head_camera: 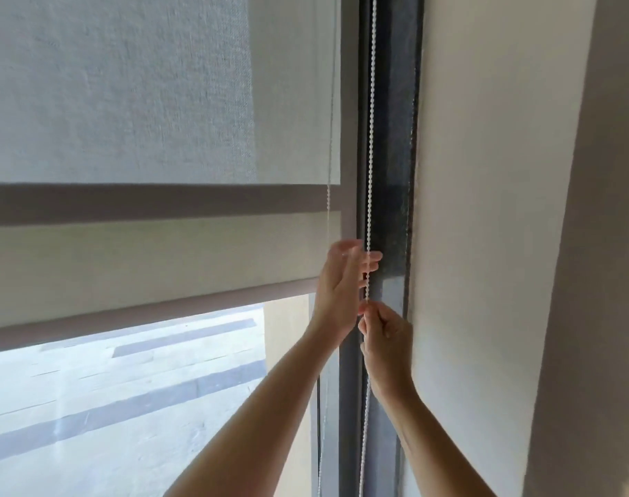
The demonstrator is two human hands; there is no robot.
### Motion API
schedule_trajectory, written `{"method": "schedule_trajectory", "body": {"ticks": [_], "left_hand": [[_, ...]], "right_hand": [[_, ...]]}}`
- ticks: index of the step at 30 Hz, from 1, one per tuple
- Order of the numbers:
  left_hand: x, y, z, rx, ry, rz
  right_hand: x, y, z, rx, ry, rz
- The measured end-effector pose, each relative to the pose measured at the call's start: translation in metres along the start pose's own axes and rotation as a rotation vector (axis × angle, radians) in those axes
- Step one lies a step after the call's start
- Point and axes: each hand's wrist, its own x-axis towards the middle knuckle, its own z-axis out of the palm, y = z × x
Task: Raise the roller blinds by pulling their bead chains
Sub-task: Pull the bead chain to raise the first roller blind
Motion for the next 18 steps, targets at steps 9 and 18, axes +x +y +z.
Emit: {"method": "schedule_trajectory", "body": {"ticks": [9,18], "left_hand": [[0.014,0.025,0.007,-0.106,0.289,0.154],[0.011,0.019,-0.005,-0.047,0.318,0.168]], "right_hand": [[-0.036,0.014,0.01,0.011,-0.123,0.085],[0.104,-0.122,0.01,0.187,-0.345,0.054]]}}
